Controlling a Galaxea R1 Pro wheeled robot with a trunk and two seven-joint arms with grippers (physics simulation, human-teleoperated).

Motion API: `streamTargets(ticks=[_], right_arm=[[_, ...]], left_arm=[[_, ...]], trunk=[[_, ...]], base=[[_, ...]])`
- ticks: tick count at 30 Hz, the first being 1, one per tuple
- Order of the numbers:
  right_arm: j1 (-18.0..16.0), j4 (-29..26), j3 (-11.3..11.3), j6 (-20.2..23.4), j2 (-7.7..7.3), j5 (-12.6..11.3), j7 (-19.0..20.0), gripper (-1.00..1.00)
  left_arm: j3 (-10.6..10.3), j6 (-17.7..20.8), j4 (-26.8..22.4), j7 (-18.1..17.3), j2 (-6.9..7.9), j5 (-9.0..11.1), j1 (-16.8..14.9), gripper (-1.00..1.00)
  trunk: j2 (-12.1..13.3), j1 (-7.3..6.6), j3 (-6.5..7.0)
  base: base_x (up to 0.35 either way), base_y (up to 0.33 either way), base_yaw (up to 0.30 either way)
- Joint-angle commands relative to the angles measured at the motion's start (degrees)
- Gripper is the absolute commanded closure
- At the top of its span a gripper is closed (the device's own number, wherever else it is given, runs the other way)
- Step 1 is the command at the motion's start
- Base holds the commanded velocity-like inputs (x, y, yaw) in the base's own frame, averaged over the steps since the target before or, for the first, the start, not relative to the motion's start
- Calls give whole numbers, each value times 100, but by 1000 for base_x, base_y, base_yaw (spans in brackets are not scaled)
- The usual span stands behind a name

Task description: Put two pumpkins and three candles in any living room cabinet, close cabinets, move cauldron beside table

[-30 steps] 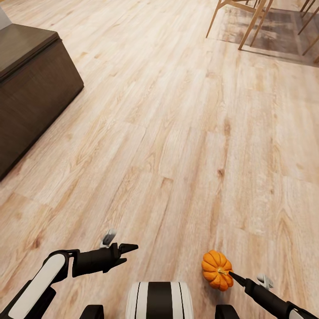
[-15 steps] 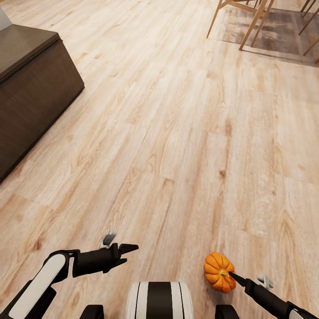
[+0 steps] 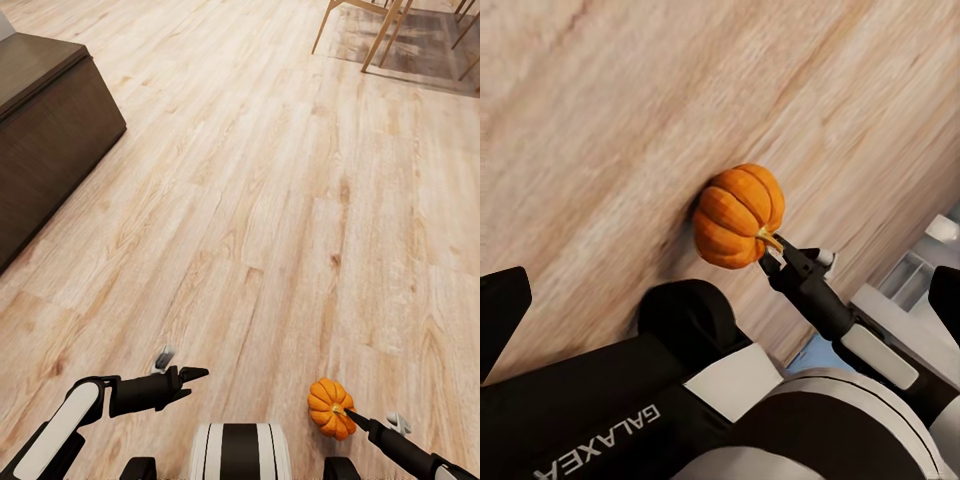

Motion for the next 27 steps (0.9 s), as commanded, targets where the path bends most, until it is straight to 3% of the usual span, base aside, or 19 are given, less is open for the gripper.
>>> streamTargets(ticks=[1,8,27], right_arm=[[-3,-1,28,49,-3,-60,16,-100],[-1,-1,28,49,-3,-60,16,-100],[-3,-1,30,49,-3,-60,16,-100]], left_arm=[[-6,5,-5,56,3,63,-3,-100],[-5,6,-5,61,2,63,-3,-100],[-5,6,-5,58,1,63,-3,-100]], trunk=[[-3,1,-26],[-9,14,-137],[-9,14,-137]], base=[[0,0,0],[0,0,0],[29,48,0]])
